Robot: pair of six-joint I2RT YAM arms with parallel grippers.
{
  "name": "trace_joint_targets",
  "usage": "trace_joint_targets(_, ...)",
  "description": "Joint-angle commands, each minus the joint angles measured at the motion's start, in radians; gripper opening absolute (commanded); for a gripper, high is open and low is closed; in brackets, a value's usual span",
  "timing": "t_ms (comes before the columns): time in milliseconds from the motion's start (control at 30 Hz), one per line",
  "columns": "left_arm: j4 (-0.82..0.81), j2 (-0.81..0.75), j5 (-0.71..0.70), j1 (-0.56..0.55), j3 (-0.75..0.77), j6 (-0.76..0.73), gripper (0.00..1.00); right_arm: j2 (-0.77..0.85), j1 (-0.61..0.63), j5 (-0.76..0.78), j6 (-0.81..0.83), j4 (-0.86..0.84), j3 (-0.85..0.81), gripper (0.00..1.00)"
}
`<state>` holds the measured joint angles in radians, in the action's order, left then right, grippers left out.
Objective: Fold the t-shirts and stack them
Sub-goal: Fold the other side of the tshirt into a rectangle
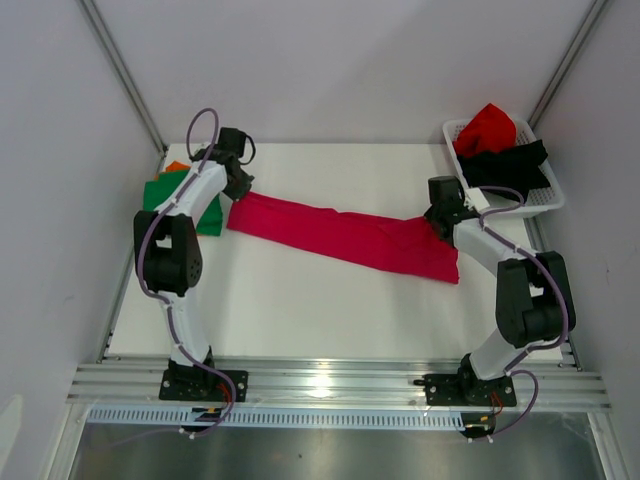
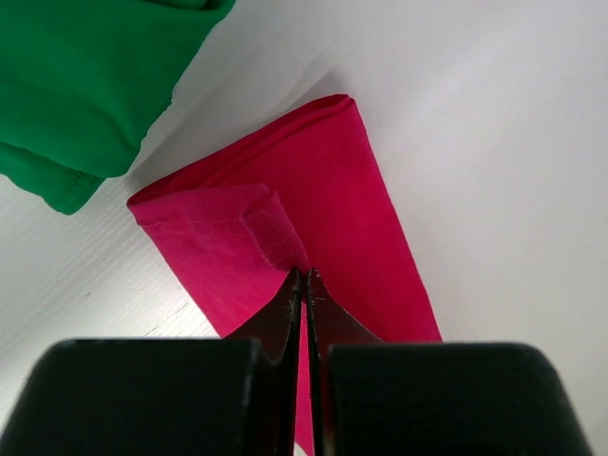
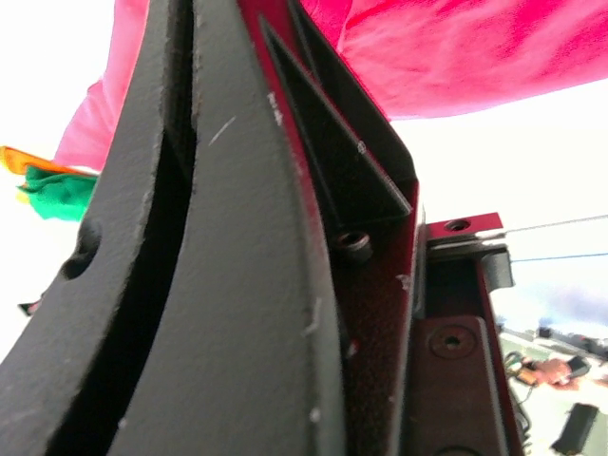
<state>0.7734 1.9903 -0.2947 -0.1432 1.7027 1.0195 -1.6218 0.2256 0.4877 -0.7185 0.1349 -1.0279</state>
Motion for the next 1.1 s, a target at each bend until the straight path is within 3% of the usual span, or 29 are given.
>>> trace_joint_targets(0, -0.002, 0.007, 0.003, 0.014, 0.049, -0.036, 0.01, -0.013, -0.017, 0.012, -0.028, -0.023, -0.043, 0.00)
trace_joint_targets(733, -0.023, 0.059, 0.041, 0.021, 0.094, -0.110, 0.01, -0.075, -0.038, 0.035, -0.085, 0.035, -0.067, 0.00)
trace_joint_targets(767, -0.043, 0.064, 0.057, 0.021, 0.086, -0.133, 0.05, -0.075, -0.038, 0.029, -0.085, 0.031, -0.067, 0.01)
trace_joint_targets(867, -0.163, 0.061, 0.145, 0.022, 0.054, -0.223, 0.11, -0.075, -0.038, 0.015, -0.070, 0.011, -0.061, 0.19)
trace_joint_targets(1067, -0.287, 0.070, 0.275, 0.022, 0.003, -0.291, 0.16, -0.078, -0.037, 0.037, -0.053, 0.023, -0.067, 0.21)
